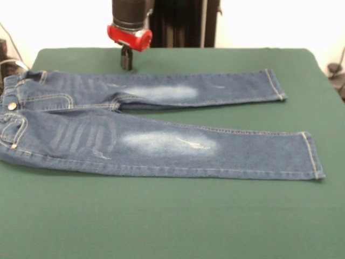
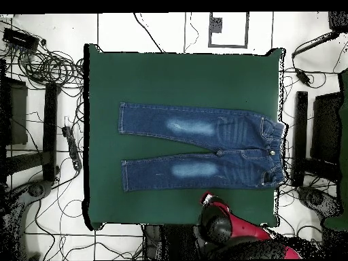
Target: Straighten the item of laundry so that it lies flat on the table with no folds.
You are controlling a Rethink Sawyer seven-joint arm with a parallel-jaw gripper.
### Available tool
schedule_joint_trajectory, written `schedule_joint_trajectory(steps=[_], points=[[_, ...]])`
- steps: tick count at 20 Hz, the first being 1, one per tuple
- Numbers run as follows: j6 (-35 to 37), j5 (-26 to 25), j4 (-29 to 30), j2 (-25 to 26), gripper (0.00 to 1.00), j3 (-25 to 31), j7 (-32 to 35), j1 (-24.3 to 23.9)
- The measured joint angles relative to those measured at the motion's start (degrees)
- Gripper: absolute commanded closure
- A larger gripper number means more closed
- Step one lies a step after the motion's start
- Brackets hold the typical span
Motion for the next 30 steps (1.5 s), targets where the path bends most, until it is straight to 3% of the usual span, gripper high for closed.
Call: schedule_joint_trajectory(steps=[6, 17, 24, 30], points=[[0.04, 0.19, 2.27, -2.7, 1.0, 0.03, 0.0, 1.26], [3.15, 0.62, 7.07, -13.02, 1.0, 0.01, 0.0, 2.19], [3.94, 4.7, 7.08, -13.62, 1.0, -0.02, 0.0, 5.09], [4.72, 9.92, 6.74, -13.39, 1.0, 0.01, 0.0, 11.28]])
